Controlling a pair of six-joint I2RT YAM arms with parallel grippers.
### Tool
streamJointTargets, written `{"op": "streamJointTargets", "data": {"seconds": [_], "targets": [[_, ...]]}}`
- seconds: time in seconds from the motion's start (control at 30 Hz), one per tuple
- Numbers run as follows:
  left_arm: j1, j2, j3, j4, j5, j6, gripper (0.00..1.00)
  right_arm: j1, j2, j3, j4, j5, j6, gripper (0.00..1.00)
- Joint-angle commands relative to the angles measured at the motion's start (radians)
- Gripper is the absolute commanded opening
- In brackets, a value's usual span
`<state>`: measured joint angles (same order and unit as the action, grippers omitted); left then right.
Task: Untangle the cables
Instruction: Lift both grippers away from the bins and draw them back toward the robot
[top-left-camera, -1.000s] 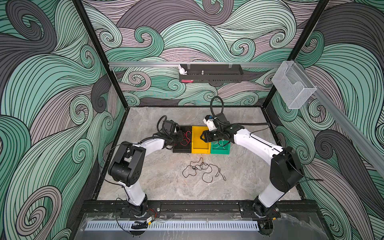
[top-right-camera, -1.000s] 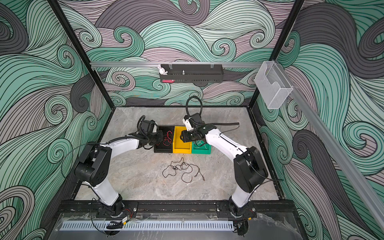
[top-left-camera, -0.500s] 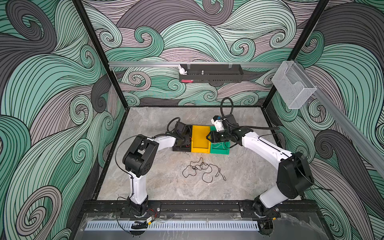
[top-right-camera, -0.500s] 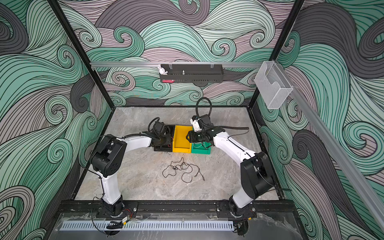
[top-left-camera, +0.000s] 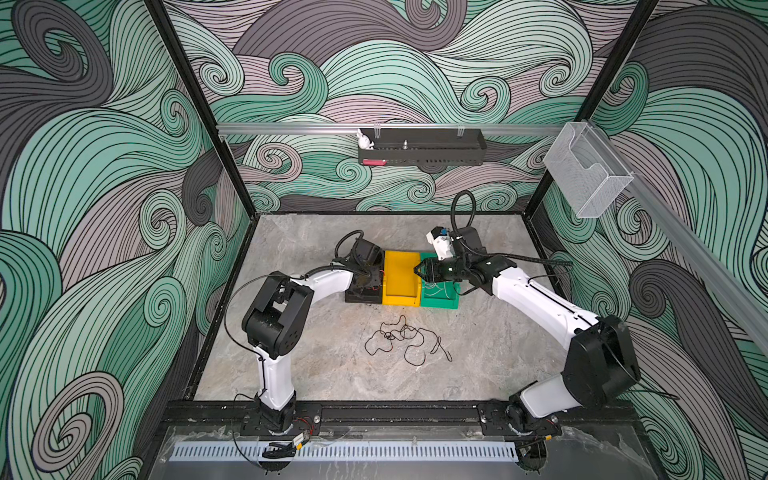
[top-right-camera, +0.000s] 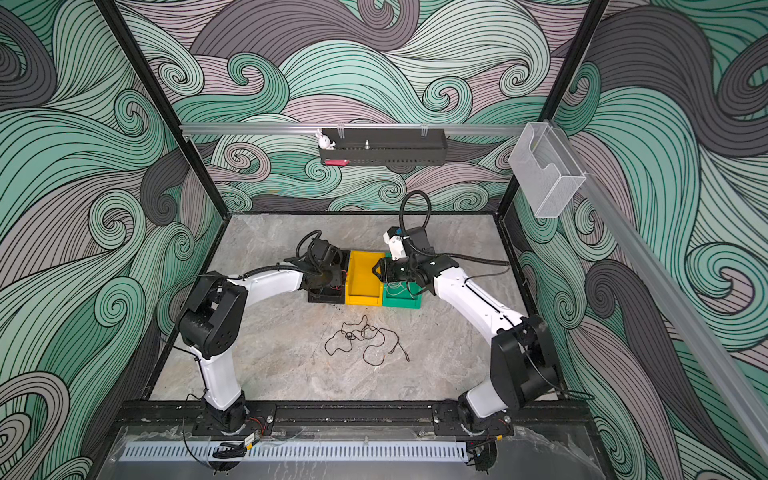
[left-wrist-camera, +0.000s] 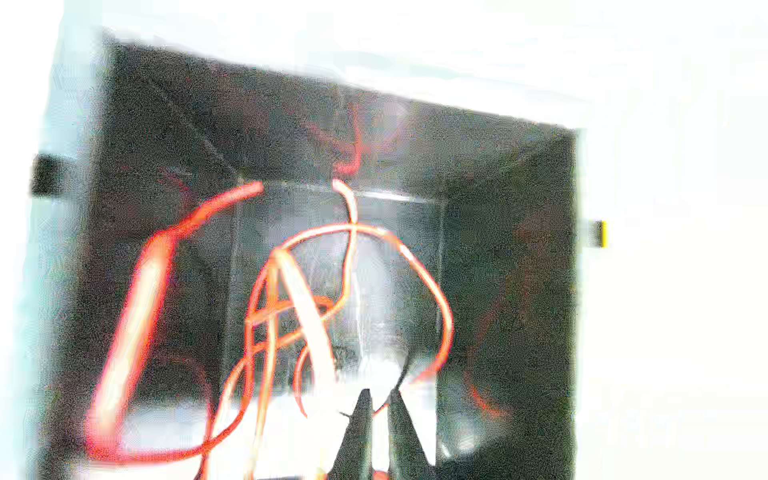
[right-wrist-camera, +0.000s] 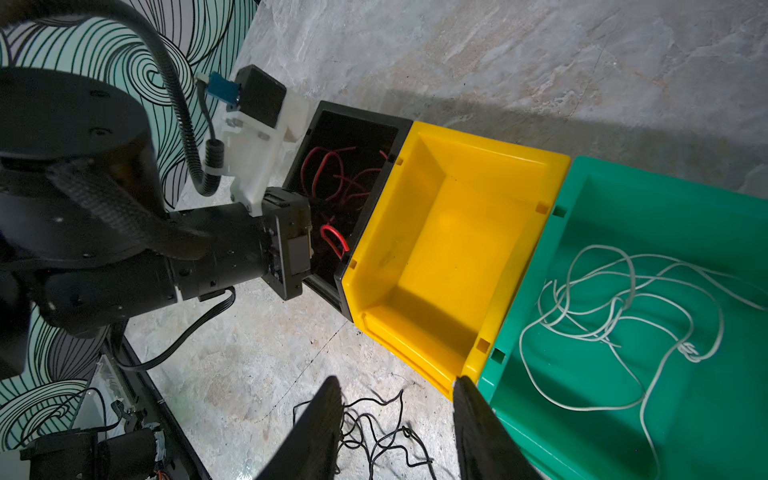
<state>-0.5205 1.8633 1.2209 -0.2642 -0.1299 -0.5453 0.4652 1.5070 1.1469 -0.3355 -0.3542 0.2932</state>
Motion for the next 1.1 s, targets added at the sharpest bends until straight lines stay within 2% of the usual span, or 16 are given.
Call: {"op": "streamJointTargets", "data": {"seconds": [0.0, 0.4, 0.67, 0.87, 0.97, 1.07], "targets": [[-0.004, -0.06, 0.039, -0.064, -0.049, 0.017, 0.16, -0.003, -0.035, -0.023, 0.019, -0.023, 0.009, 0.46], [-0.003, -0.143, 0.061, -0.136, -0.11, 0.042, 0.25, -0.003, -0.068, -0.054, 0.017, -0.026, 0.011, 0.46], [-0.003, -0.288, 0.038, -0.166, -0.13, 0.079, 0.32, -0.003, -0.065, -0.05, -0.071, 0.026, 0.027, 0.48], [-0.003, -0.416, -0.006, -0.164, -0.093, 0.083, 0.34, -0.003, -0.11, -0.087, -0.094, 0.058, 0.038, 0.52], [-0.003, -0.505, -0.066, -0.153, -0.01, 0.078, 0.34, -0.003, -0.141, -0.109, -0.122, 0.093, 0.055, 0.57], [-0.009, -0.598, -0.192, -0.086, 0.095, 0.052, 0.35, -0.002, -0.178, -0.143, -0.152, 0.108, 0.085, 0.61]]}}
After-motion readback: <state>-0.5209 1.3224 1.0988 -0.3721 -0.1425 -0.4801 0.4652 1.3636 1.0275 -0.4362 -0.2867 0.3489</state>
